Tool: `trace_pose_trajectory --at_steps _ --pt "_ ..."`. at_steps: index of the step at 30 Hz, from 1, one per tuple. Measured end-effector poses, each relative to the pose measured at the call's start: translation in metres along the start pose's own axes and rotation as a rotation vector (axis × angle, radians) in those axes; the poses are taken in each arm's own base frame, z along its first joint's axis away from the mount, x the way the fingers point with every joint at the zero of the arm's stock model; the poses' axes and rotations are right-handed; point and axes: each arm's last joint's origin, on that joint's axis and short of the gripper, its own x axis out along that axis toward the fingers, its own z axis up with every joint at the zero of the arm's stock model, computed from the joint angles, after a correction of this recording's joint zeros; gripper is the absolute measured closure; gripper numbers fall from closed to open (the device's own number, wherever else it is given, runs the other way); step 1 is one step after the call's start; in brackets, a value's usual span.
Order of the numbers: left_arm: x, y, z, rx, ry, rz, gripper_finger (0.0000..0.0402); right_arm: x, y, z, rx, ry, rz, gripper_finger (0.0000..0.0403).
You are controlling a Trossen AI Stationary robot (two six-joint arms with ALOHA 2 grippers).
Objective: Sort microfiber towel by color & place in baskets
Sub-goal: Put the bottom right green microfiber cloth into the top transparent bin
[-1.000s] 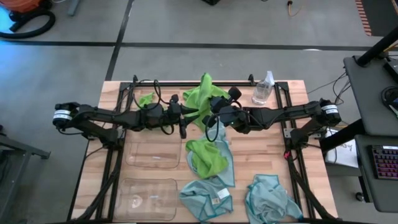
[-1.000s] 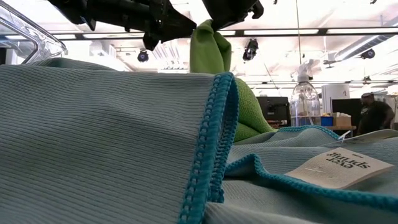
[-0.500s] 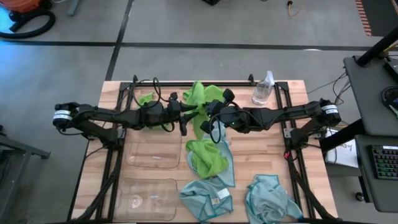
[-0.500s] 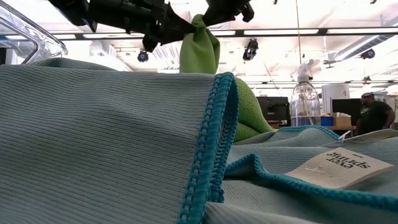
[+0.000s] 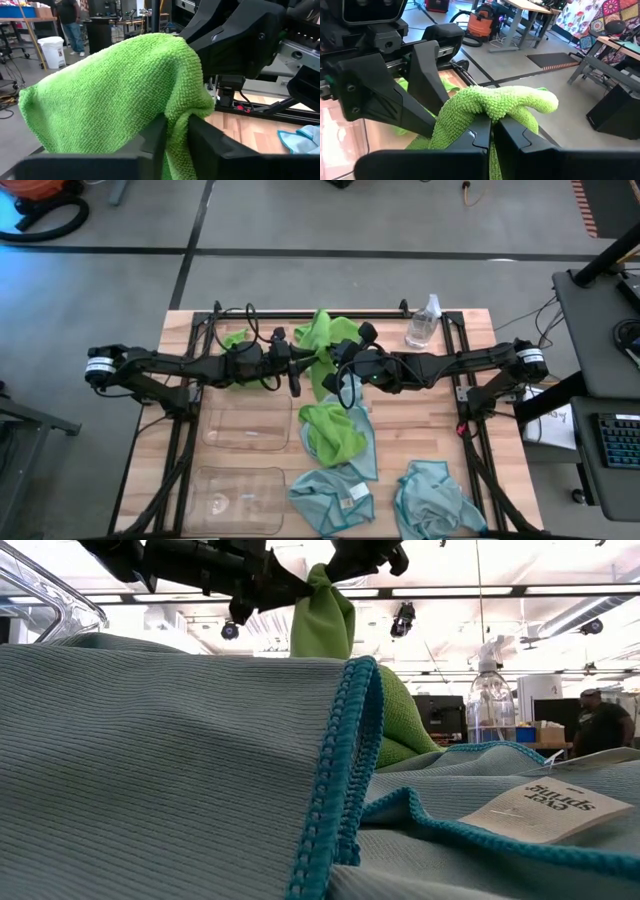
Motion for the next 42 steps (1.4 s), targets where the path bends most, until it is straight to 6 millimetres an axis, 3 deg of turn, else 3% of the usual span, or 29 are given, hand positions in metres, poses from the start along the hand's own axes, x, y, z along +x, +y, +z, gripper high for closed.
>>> trace_pose_trajectory --at_steps 3,19,34,42 --pt "0.000 0.000 0.000 0.010 0.000 0.000 0.0394 0.000 0.000 0.000 0.000 0.000 0.000 0.0394" --pt "0.000 0.000 -0.003 0.025 0.025 -0.001 0.0401 0.000 0.000 -0.006 -0.140 0.049 0.022 0.0389" --pt "0.000 0.000 -0.003 0.024 0.025 -0.003 0.0401 -0.001 -0.001 -0.007 -0.146 0.069 0.018 0.0242" --pt "-0.007 -0.002 0.005 0.009 -0.002 -0.016 0.0401 -0.011 -0.009 -0.008 -0.162 0.120 0.018 0.0225"
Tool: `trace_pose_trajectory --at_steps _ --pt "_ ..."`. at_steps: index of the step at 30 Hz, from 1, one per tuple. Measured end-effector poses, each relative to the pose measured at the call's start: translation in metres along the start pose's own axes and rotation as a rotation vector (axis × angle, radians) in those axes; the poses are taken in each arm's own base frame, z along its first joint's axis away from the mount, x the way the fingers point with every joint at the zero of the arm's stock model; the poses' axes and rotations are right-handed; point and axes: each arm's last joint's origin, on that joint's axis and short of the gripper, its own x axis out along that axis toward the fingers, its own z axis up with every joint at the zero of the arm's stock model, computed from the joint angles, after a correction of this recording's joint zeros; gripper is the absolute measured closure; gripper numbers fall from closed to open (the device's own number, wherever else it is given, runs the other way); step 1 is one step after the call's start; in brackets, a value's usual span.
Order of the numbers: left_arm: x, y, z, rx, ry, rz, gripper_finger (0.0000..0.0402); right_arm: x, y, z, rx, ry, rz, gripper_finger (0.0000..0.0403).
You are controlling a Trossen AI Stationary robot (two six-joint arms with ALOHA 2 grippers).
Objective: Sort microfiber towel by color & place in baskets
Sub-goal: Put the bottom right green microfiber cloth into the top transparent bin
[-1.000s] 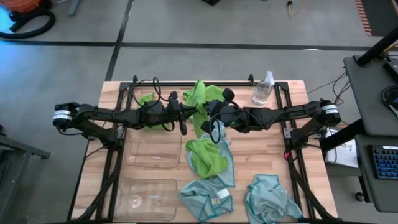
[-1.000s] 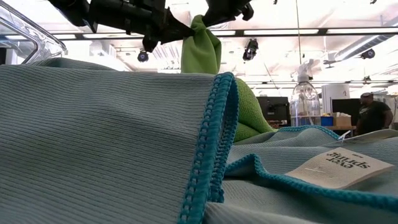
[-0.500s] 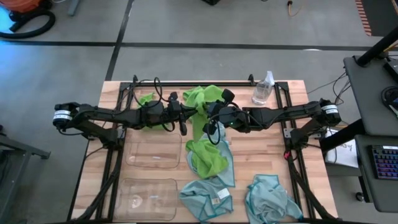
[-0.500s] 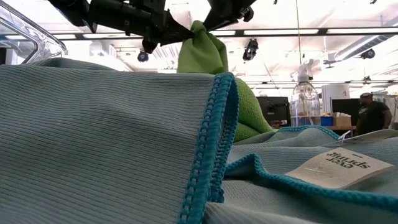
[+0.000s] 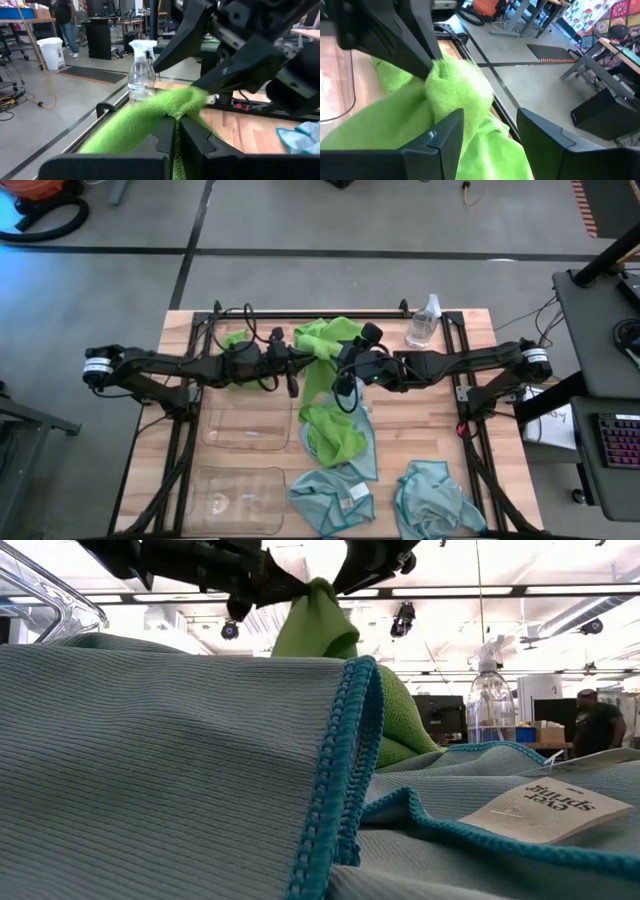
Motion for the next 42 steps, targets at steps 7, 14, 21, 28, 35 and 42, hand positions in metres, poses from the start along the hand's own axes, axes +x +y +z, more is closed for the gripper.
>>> trace_pose_trajectory --at_steps 7,14,21,28,35,42 --pt "-0.023 0.000 0.017 -0.003 -0.009 -0.018 0.0402 -0.012 -0.009 0.000 0.049 0.017 0.000 0.0243" --pt "-0.053 0.001 0.038 -0.020 -0.063 -0.039 0.0402 -0.014 -0.011 -0.003 0.059 0.051 0.001 0.0261" --pt "-0.081 0.003 0.054 -0.032 -0.117 -0.061 0.0402 -0.013 -0.010 -0.006 0.065 0.073 0.000 0.0272" --pt "-0.105 0.002 0.062 -0.040 -0.131 -0.101 0.0402 -0.013 -0.010 -0.008 0.069 0.088 -0.001 0.0271" --pt "-0.130 0.000 0.072 -0.056 -0.196 -0.204 0.0401 -0.013 -0.010 -0.008 0.072 0.089 -0.001 0.0275" --pt "-0.152 0.000 0.079 -0.066 -0.252 -0.306 0.0401 -0.014 -0.010 -0.012 0.071 0.123 -0.003 0.0275"
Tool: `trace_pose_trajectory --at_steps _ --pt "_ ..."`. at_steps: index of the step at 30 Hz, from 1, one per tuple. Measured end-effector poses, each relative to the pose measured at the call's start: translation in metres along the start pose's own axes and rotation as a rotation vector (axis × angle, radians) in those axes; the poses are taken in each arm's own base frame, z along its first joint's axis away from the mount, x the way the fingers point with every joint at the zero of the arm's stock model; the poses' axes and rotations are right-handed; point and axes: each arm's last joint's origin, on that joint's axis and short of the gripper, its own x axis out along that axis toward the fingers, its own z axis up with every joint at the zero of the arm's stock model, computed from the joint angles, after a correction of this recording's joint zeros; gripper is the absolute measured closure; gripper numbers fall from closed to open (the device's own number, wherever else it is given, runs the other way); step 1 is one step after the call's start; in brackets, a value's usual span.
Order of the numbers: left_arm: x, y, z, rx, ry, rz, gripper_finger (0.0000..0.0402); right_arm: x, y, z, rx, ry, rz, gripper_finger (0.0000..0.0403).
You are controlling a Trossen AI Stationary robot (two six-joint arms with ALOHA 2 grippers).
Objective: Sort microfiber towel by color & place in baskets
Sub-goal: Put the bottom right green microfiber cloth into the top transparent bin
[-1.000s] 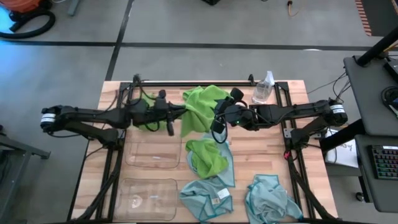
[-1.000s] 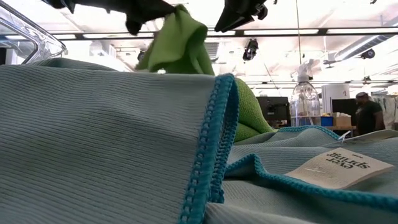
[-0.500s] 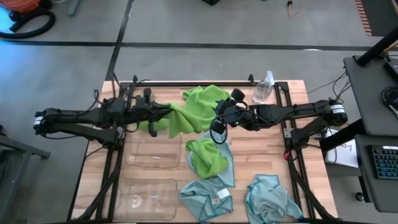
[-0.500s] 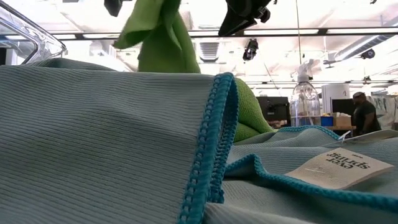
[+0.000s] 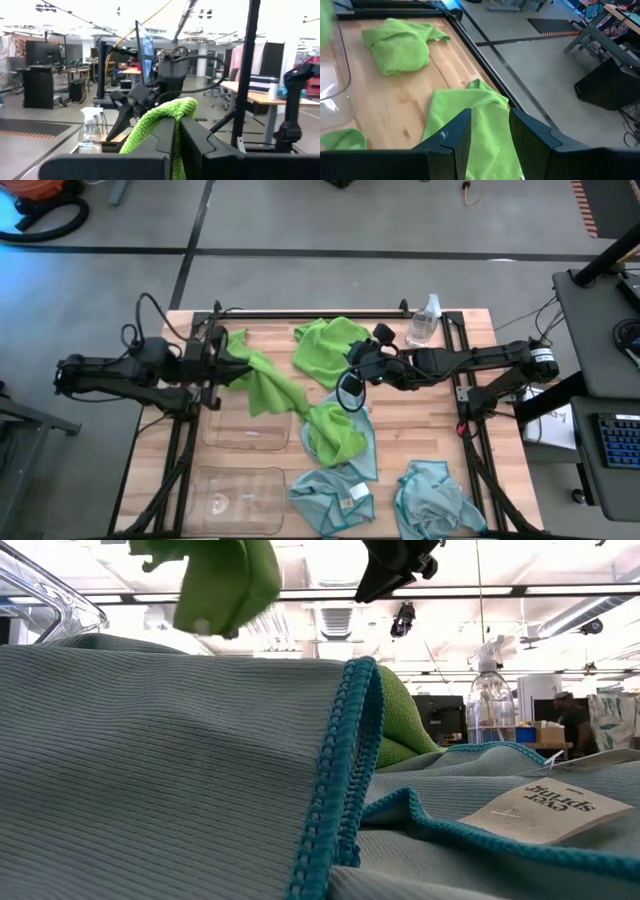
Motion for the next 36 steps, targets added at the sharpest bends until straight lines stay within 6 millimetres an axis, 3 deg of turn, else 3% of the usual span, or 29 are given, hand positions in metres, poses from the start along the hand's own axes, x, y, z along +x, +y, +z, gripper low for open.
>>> trace_pose_trajectory --at_steps 9,20,27,32,36 --pt "-0.025 -0.001 -0.002 -0.067 0.089 -0.020 0.0401 -0.001 -0.001 -0.010 0.036 0.089 -0.013 0.0285" --pt "-0.038 0.002 -0.030 -0.306 0.388 0.056 0.0401 -0.001 -0.002 -0.013 0.040 0.109 -0.017 0.0290" --pt "-0.039 0.002 -0.055 -0.479 0.646 0.184 0.0401 -0.001 -0.002 -0.013 0.039 0.109 -0.017 0.0292" --pt "-0.042 0.003 -0.084 -0.625 0.875 0.359 0.0401 -0.001 -0.002 -0.013 0.037 0.109 -0.017 0.0294" --pt "-0.038 0.002 -0.103 -0.670 0.987 0.388 0.0401 -0.001 -0.002 -0.013 0.036 0.109 -0.017 0.0298"
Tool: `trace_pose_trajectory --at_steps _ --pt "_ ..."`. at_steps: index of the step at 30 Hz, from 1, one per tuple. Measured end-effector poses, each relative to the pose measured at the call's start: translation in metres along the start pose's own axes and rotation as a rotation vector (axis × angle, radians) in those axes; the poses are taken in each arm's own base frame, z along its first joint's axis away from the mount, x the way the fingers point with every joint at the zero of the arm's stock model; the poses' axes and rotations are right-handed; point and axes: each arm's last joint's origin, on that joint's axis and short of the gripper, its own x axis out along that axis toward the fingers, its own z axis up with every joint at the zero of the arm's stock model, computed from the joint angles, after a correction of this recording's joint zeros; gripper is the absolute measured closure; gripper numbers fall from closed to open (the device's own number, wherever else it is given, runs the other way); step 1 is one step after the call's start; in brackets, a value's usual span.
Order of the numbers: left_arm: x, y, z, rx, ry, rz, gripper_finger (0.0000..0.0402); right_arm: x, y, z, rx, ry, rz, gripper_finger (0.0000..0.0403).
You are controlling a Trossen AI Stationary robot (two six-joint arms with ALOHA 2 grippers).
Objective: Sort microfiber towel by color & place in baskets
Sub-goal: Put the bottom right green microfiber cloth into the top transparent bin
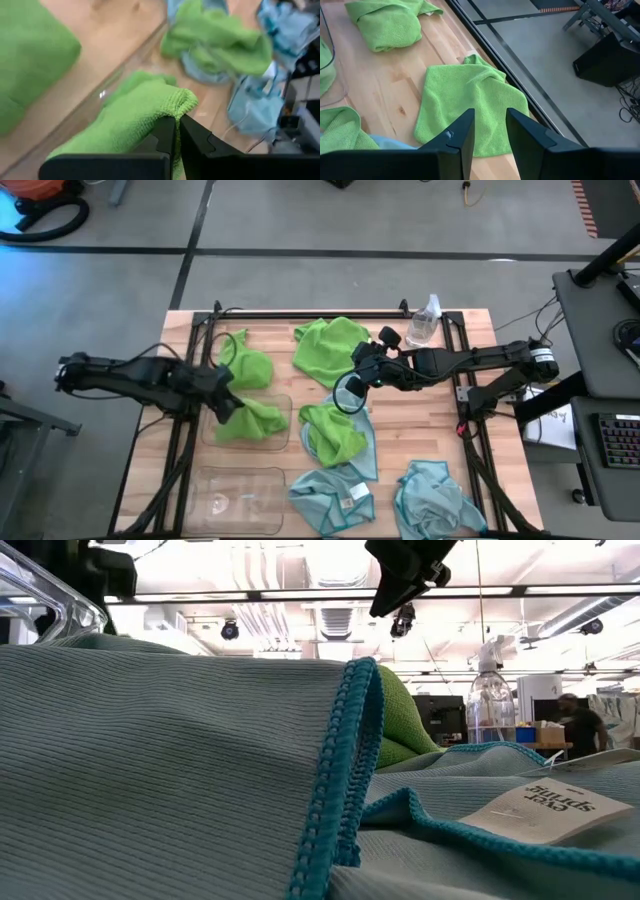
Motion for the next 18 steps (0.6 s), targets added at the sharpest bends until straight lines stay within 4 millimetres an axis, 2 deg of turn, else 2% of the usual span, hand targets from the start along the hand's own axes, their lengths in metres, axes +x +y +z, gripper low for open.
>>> trace_pose_trajectory --at_steps 8,12,18 --pt "0.022 -0.002 0.001 0.011 0.070 0.074 0.0401 0.000 0.000 -0.001 -0.008 0.007 -0.002 0.0297" --pt "0.021 -0.010 0.008 0.024 0.067 0.068 0.0383 0.000 0.000 -0.002 -0.017 0.019 -0.004 0.0298" --pt "0.010 -0.030 0.023 0.076 0.068 -0.002 0.0330 0.000 -0.001 -0.004 -0.027 0.035 -0.005 0.0293"
